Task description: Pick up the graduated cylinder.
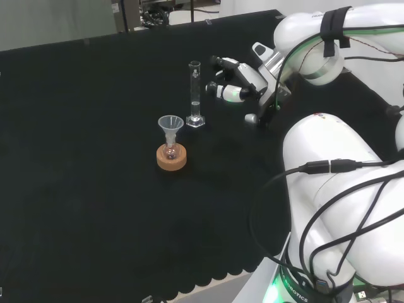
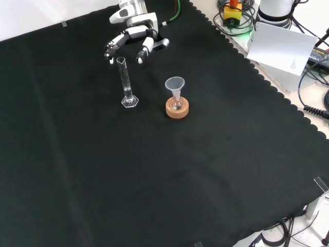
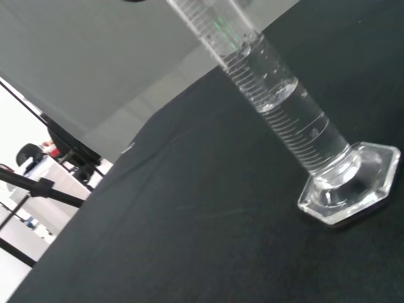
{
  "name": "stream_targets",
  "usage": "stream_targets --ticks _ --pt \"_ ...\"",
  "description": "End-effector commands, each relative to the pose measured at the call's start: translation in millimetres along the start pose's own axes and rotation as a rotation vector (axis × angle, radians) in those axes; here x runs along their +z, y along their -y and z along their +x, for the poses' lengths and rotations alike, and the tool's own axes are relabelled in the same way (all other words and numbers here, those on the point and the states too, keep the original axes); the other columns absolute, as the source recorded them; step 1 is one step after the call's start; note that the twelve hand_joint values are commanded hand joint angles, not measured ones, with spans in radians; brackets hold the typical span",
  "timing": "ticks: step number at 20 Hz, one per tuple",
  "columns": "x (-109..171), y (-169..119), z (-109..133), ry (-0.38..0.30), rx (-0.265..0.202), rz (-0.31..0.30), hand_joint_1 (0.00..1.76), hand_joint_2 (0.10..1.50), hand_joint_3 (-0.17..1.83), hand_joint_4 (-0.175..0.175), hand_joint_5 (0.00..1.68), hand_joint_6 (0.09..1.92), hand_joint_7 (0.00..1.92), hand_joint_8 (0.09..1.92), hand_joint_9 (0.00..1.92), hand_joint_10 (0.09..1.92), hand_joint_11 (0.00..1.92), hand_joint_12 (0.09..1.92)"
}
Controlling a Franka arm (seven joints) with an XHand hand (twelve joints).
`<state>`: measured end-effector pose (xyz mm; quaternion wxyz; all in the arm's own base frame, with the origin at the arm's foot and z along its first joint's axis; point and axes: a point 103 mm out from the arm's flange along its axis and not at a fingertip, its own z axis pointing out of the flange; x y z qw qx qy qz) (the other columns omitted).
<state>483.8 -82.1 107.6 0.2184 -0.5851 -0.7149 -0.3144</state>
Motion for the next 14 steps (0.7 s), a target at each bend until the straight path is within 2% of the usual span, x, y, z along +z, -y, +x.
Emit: stream_targets --ticks 1,7,11,14 --pt "22.9 -3.3 -6.8 -0.090 -0.011 0.022 0.80 0.97 -0.17 -0.002 0.41 0.09 0.43 0.60 0.60 0.56 0.32 1.33" --pt "38.5 -11.0 -6.9 -0.116 -0.021 0.030 0.82 0.97 -0.17 0.004 0.42 0.09 0.43 0.59 0.60 0.55 0.34 1.33" --pt "44.6 -13.3 -7.0 -0.166 -0.022 -0.006 0.84 0.97 -0.17 0.005 0.44 0.09 0.45 0.60 0.62 0.55 0.35 1.32" --pt "47.3 -13.5 -6.5 -0.190 -0.036 -0.011 0.86 0.96 -0.17 0.006 0.46 0.09 0.47 0.60 0.63 0.55 0.37 1.32"
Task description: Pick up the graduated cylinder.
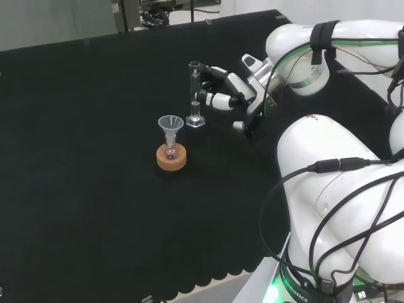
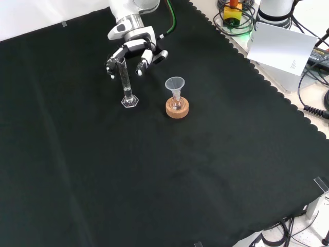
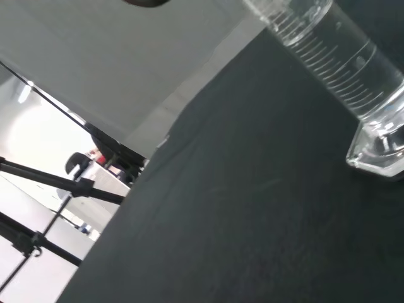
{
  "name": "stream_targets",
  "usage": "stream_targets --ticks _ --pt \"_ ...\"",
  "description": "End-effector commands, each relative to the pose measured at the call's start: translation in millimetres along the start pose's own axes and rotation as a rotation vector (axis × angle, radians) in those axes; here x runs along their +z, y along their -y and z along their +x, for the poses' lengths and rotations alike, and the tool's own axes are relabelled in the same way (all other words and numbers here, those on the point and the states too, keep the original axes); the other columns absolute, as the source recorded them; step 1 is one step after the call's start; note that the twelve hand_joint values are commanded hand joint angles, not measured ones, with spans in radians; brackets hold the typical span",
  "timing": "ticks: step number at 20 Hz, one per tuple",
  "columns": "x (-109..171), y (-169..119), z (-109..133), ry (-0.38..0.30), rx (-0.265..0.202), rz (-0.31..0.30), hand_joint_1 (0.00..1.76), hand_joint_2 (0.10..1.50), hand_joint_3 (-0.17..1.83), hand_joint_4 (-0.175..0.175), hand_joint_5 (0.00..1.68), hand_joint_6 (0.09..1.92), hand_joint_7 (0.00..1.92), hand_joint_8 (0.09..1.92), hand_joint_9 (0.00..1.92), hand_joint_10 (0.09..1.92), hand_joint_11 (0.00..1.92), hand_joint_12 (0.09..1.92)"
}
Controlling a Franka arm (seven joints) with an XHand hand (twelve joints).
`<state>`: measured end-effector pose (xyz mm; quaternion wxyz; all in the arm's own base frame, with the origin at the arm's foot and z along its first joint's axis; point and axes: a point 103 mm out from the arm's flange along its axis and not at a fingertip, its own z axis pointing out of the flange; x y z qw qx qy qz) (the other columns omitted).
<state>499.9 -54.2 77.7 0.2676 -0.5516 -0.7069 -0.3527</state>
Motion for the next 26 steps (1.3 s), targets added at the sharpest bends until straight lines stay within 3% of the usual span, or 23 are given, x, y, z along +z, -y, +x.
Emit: stream_targets --ticks 1,11,26 --pt "5.9 -0.2 -2.4 -0.053 -0.019 -0.026 0.87 0.96 -0.17 0.007 0.47 0.09 0.48 0.60 0.63 0.54 0.37 1.32" --pt "15.4 -8.8 1.5 -0.056 -0.046 0.001 0.88 0.96 -0.17 0.012 0.51 0.09 0.52 0.58 0.68 0.53 0.42 1.30" --pt "32.9 -15.9 6.0 -0.096 -0.069 -0.023 0.97 0.98 -0.17 0.010 0.54 0.09 0.57 0.57 0.75 0.50 0.51 1.24"
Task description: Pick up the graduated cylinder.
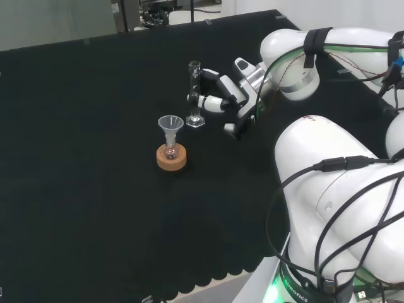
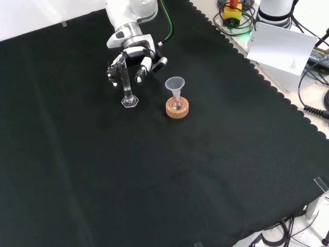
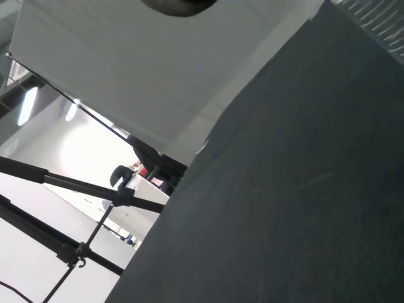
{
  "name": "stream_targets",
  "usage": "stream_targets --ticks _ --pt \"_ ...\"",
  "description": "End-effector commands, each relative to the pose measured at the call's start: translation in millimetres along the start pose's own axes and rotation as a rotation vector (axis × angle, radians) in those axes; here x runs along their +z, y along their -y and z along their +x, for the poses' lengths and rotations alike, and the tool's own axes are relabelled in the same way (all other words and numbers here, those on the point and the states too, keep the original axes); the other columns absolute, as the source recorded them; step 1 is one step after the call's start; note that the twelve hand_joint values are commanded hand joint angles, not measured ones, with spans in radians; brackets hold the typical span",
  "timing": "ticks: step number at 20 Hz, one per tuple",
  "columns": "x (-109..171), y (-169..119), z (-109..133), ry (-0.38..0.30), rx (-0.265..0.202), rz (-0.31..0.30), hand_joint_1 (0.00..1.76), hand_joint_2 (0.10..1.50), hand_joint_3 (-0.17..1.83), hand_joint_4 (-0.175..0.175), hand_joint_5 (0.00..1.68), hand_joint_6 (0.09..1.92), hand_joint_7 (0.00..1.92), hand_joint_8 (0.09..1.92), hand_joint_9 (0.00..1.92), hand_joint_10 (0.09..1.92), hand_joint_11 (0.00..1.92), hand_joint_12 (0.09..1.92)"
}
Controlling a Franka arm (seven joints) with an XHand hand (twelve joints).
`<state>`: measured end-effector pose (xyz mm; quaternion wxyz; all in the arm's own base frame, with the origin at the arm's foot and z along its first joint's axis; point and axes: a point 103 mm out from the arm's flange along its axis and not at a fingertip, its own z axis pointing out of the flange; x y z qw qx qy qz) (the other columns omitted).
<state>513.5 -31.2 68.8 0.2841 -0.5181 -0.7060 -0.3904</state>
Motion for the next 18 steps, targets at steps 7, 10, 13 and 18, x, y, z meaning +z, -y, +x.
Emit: stream_targets --ticks 7,10,13,18 --pt "9.8 -0.9 -0.9 -0.029 -0.001 -0.027 0.99 1.00 -0.17 0.007 0.59 0.09 0.59 0.56 0.80 0.46 0.59 1.20" --pt "8.5 -1.0 -1.7 -0.031 0.003 -0.030 0.99 1.02 -0.17 0.007 0.63 0.09 0.60 0.56 0.82 0.45 0.62 1.18" --pt "11.8 -1.1 -3.1 -0.026 0.008 -0.031 0.99 1.03 -0.17 0.007 0.65 0.11 0.61 0.56 0.85 0.43 0.64 1.16" --pt "12.2 -1.4 -3.6 -0.021 0.010 -0.028 0.99 1.05 -0.17 0.006 0.67 0.13 0.63 0.55 0.89 0.41 0.66 1.15"
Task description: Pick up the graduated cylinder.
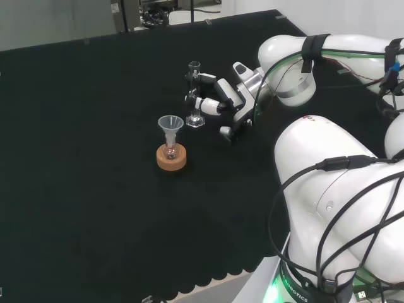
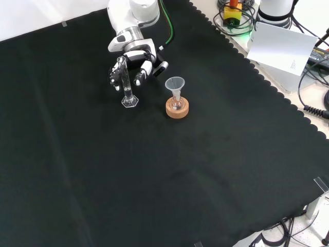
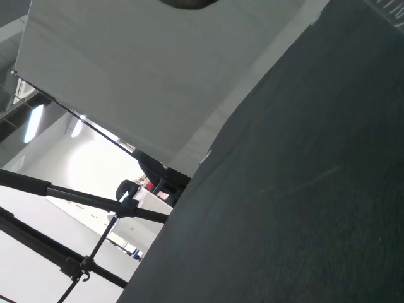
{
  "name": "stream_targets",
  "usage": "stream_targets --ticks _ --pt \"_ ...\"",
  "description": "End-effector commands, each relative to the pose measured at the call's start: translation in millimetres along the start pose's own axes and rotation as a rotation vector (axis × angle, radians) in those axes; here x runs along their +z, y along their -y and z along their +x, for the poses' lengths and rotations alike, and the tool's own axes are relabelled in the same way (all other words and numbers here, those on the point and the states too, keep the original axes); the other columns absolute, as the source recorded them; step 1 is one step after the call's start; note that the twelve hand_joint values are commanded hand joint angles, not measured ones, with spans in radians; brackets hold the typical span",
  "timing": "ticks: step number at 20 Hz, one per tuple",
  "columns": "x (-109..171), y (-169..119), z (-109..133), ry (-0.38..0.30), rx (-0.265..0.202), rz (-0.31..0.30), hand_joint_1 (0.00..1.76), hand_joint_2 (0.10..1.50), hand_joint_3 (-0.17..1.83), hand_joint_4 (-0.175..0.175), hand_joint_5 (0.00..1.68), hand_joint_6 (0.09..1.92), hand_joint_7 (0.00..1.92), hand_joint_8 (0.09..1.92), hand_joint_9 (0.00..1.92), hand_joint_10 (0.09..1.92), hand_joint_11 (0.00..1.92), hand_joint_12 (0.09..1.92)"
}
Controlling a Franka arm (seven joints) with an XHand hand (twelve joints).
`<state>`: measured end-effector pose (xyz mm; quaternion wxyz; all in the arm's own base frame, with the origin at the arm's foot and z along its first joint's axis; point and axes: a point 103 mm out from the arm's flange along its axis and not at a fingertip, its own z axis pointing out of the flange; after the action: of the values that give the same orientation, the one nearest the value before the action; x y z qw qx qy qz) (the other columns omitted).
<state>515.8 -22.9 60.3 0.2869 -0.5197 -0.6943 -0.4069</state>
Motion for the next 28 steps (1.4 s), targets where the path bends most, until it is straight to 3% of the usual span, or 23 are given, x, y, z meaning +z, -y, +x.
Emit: stream_targets --ticks 1,8,12,19,24,28 --pt "0.7 -0.3 -0.4 0.005 0.003 0.002 0.99 1.05 -0.17 0.006 0.68 0.13 0.63 0.55 0.89 0.41 0.66 1.15" --pt "-0.7 -0.8 -0.4 0.008 0.012 -0.007 1.01 1.10 -0.17 0.009 0.71 0.17 0.64 0.55 0.90 0.39 0.67 1.14" --pt "-5.0 -1.2 0.1 0.027 0.021 -0.020 1.03 1.25 -0.17 0.017 0.76 0.39 0.73 0.56 0.98 0.33 0.74 1.10" --pt "-14.8 -2.4 6.2 0.089 0.020 -0.019 1.09 1.34 -0.17 0.000 0.79 0.57 0.83 0.59 1.07 0.28 0.89 1.02" --pt "-23.2 -4.9 12.7 0.133 0.009 -0.002 1.11 1.34 -0.17 -0.009 0.80 0.61 0.86 0.60 1.10 0.27 0.95 0.99" --pt "-30.7 -6.9 22.0 0.205 -0.004 0.018 1.11 1.34 -0.17 -0.009 0.82 0.62 0.88 0.60 1.11 0.27 0.97 0.98"
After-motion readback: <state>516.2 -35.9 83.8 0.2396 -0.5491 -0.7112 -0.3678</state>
